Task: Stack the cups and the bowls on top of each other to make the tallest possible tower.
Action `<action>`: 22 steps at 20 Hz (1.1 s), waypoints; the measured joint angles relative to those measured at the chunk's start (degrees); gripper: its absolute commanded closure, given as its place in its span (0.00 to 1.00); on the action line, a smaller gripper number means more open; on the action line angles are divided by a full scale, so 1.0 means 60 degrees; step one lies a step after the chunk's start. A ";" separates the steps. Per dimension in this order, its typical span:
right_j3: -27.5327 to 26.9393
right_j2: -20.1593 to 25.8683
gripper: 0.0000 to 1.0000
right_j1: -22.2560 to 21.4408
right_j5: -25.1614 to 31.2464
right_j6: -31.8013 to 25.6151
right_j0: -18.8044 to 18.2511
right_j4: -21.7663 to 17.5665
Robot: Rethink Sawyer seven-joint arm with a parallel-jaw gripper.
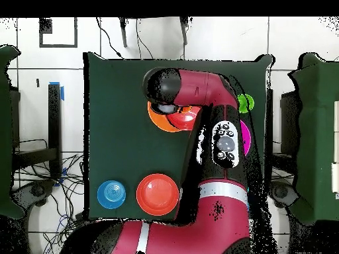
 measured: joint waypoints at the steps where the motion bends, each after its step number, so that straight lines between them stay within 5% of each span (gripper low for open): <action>1: 0.0000 0.0000 1.00 0.0000 0.0000 0.0000 0.0000 -0.0002; 9: -0.0001 -0.0015 1.00 0.0000 -0.0001 0.0000 0.0000 -0.0001; 10: -0.0001 -0.0015 0.00 0.0000 -0.0002 0.0000 0.0000 0.0000; 22: -0.0001 -0.0019 0.00 0.0000 0.0000 0.0000 0.0001 0.0000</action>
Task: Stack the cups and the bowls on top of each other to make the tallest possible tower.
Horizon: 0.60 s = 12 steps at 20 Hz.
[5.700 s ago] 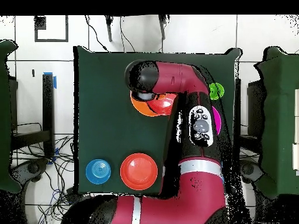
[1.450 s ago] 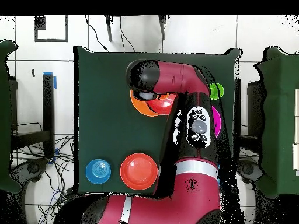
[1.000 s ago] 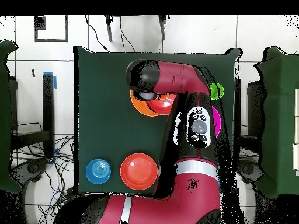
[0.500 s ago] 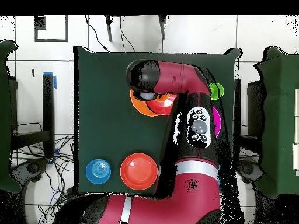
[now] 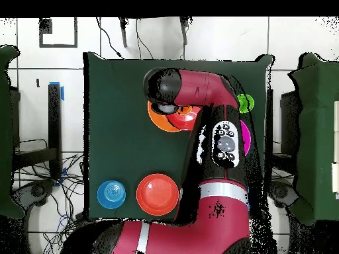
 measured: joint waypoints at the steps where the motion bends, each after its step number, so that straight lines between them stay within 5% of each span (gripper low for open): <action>1: 0.0000 -0.0001 0.00 0.0000 0.0000 0.0000 0.0000 0.0000; 12: 0.0001 -0.0001 0.00 -0.0025 0.0010 0.0000 0.0000 0.0087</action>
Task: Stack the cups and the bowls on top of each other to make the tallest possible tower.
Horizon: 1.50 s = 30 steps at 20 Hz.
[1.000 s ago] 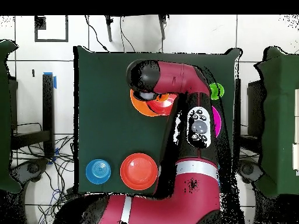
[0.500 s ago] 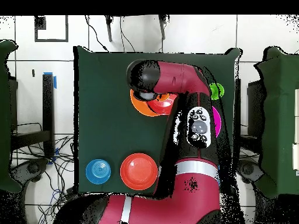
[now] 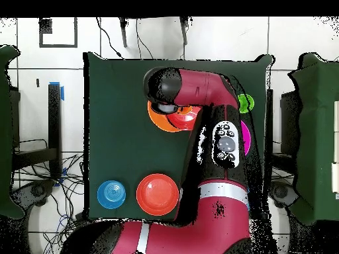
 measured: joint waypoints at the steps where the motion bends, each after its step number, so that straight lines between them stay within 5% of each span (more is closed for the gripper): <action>1: 0.0000 0.0000 0.00 -0.0012 0.0030 0.0000 0.0000 0.0042; 30: -0.0025 0.0000 0.00 -0.0760 0.1144 0.0000 -0.0007 0.0401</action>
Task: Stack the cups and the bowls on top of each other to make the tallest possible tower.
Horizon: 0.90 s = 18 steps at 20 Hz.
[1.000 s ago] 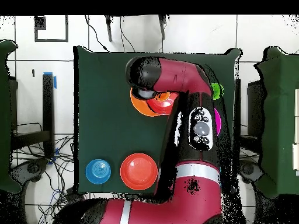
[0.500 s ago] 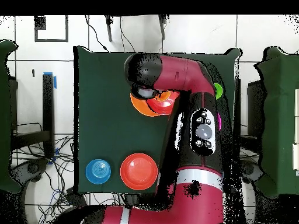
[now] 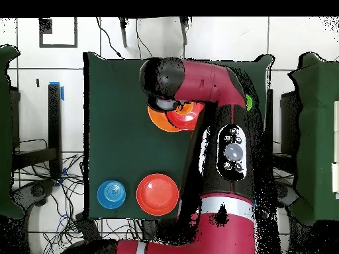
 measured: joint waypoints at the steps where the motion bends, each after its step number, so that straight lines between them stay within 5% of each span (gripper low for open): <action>1: -0.0017 0.0000 0.00 0.0000 0.0026 0.0000 -0.0003 0.0000; 18: -0.1357 0.0026 0.00 0.0114 0.1691 0.0000 -0.0475 0.0002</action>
